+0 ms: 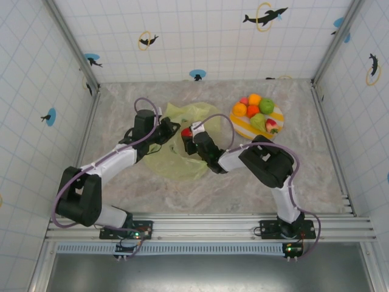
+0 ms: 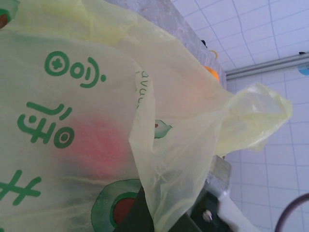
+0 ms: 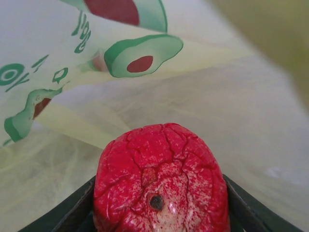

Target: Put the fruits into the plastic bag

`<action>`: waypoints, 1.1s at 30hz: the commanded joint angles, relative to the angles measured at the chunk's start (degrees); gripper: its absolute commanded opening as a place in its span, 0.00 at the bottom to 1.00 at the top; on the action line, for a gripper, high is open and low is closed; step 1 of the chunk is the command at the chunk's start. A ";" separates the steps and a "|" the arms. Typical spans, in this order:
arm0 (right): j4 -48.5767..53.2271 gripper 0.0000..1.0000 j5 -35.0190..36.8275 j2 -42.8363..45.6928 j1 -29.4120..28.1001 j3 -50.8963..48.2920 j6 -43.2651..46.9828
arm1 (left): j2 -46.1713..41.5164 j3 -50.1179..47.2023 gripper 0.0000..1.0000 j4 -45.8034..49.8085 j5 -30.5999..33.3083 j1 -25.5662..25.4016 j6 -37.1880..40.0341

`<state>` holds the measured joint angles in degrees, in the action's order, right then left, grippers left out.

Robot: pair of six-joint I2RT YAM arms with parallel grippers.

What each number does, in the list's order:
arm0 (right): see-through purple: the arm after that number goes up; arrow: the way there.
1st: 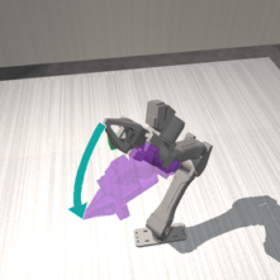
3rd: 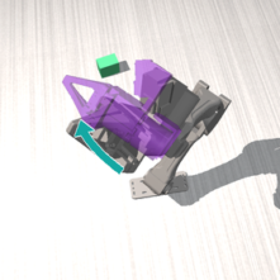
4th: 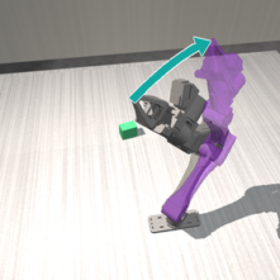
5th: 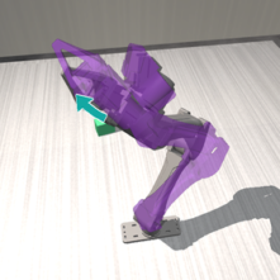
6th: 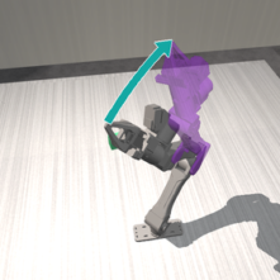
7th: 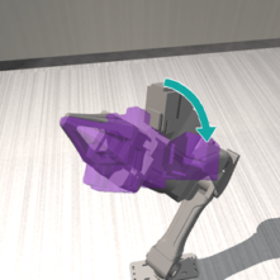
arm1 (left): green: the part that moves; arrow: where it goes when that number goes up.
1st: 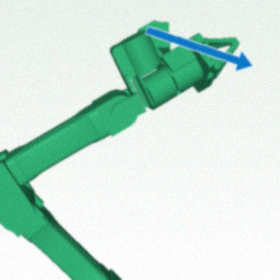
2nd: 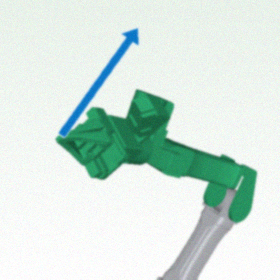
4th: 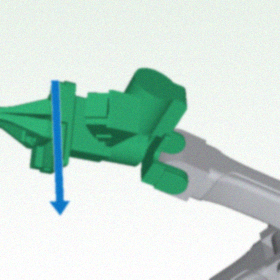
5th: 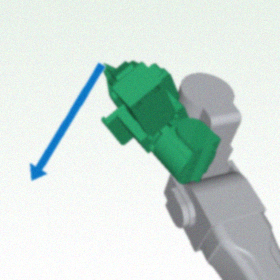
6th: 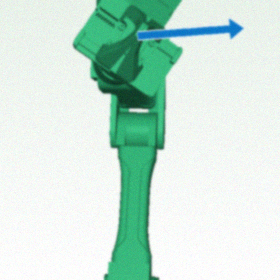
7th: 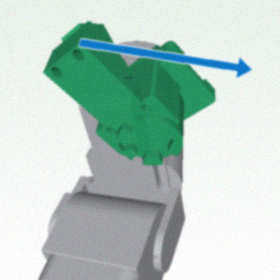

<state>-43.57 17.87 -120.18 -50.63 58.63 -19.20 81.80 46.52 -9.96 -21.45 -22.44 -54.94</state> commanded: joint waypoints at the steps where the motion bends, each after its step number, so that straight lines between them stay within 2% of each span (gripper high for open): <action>1: -4.78 0.65 -2.23 -1.89 -0.09 3.06 -7.50 | 0.64 1.54 0.00 -1.54 -1.32 0.43 -0.52; 7: -9.97 0.79 -11.01 1.84 1.00 -1.80 -6.43 | 0.69 1.90 0.00 -1.19 -1.63 0.42 -0.14; 15: -9.53 0.75 -16.50 10.01 3.20 -10.87 -4.75 | 0.73 2.37 0.00 -0.33 -1.11 0.41 1.25; 23: 1.00 0.75 -17.47 21.79 3.89 -19.74 4.06 | 1.60 3.31 0.00 1.81 0.58 0.41 4.43; 33: 26.04 0.77 -12.01 34.27 5.78 -21.31 15.72 | 3.67 3.94 0.00 3.10 1.34 0.42 6.07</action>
<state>-27.22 3.86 -88.88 -45.32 38.26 -9.06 84.86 48.77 -8.05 -20.75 -22.44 -50.76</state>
